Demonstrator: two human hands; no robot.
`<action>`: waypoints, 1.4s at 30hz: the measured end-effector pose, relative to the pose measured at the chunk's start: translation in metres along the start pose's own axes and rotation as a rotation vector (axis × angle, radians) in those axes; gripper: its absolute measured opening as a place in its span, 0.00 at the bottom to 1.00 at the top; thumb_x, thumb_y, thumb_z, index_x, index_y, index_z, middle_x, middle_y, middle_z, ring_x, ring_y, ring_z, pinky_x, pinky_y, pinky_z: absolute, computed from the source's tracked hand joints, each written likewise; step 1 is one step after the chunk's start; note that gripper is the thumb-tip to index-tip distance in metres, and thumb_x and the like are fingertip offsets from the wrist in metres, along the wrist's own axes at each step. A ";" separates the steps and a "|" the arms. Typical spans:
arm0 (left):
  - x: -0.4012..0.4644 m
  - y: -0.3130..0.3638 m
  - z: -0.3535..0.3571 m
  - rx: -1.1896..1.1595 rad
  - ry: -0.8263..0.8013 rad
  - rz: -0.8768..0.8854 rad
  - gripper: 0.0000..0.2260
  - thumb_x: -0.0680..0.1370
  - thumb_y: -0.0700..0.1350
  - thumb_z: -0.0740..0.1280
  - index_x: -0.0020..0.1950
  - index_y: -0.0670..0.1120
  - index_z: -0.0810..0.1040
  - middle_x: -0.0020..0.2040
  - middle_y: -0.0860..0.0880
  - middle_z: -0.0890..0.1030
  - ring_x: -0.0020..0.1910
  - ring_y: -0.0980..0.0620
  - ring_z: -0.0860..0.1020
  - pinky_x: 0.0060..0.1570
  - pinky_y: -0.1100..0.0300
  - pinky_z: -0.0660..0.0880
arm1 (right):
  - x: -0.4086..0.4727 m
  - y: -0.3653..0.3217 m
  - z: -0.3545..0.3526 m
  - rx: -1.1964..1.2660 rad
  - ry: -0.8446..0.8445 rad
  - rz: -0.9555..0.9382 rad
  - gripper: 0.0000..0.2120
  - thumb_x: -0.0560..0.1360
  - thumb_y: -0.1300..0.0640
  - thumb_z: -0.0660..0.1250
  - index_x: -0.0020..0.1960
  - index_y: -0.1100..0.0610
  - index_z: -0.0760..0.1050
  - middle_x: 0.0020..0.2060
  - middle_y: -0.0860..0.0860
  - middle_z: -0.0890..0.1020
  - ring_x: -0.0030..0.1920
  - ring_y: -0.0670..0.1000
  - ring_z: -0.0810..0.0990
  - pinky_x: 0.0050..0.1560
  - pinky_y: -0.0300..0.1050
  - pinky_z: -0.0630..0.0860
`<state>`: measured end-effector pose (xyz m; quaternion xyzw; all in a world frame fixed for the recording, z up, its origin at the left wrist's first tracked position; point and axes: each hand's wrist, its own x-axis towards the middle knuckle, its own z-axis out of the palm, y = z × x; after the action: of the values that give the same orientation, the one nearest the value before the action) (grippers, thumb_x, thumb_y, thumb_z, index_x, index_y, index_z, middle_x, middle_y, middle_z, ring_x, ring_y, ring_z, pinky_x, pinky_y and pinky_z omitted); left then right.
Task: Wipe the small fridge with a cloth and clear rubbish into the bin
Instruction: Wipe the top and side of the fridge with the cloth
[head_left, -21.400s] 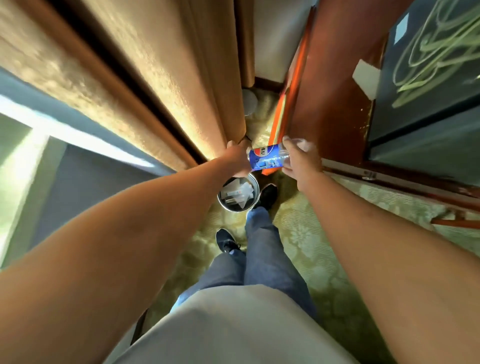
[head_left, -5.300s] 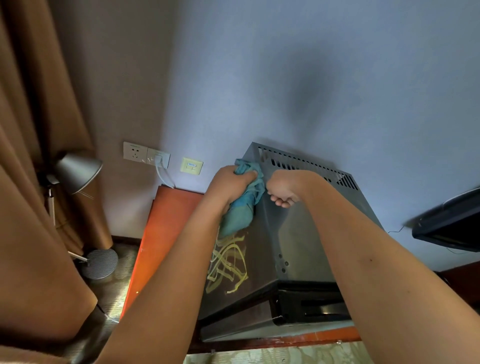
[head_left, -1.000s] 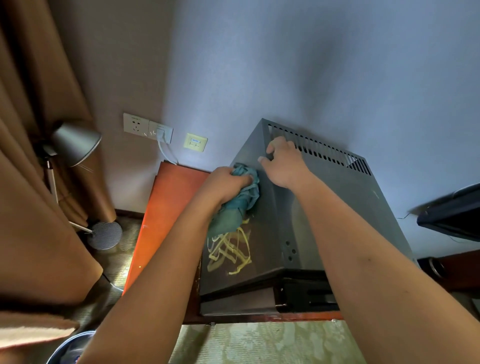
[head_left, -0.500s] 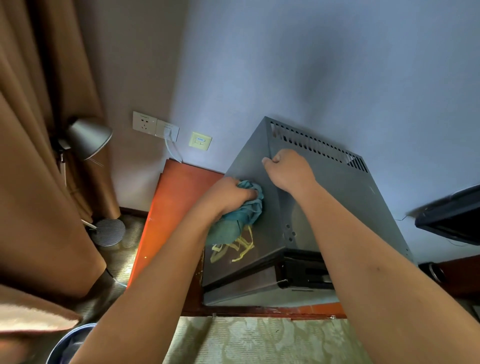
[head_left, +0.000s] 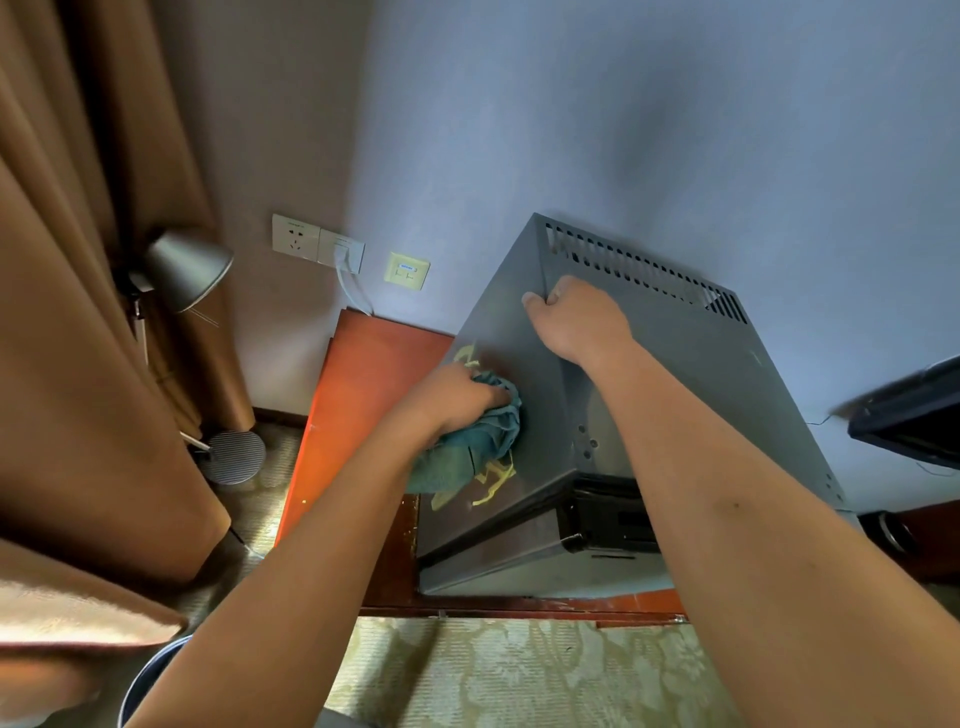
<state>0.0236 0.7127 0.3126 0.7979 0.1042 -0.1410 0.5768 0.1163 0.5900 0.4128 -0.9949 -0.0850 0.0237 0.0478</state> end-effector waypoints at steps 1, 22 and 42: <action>-0.002 0.009 -0.004 -0.062 0.012 0.042 0.08 0.75 0.53 0.71 0.41 0.50 0.80 0.42 0.49 0.83 0.42 0.48 0.81 0.41 0.56 0.76 | 0.001 0.000 0.000 -0.003 0.002 0.001 0.19 0.82 0.43 0.57 0.60 0.58 0.73 0.45 0.52 0.80 0.45 0.55 0.76 0.41 0.48 0.69; 0.006 0.022 0.000 -0.213 0.162 0.137 0.10 0.77 0.55 0.68 0.48 0.49 0.83 0.46 0.50 0.86 0.47 0.49 0.83 0.55 0.46 0.80 | 0.000 -0.002 0.007 -0.061 0.068 -0.017 0.23 0.81 0.42 0.57 0.63 0.59 0.72 0.46 0.55 0.81 0.44 0.56 0.77 0.31 0.45 0.63; -0.040 0.001 0.027 0.031 0.175 0.048 0.16 0.79 0.57 0.66 0.59 0.47 0.81 0.55 0.45 0.83 0.54 0.42 0.81 0.58 0.49 0.78 | -0.080 0.013 -0.011 0.185 -0.026 -0.200 0.07 0.80 0.53 0.62 0.56 0.53 0.72 0.48 0.48 0.78 0.49 0.51 0.78 0.41 0.46 0.70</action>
<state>-0.0168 0.6861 0.3194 0.8183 0.1326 -0.0584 0.5562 0.0405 0.5622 0.4255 -0.9724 -0.1819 0.0393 0.1405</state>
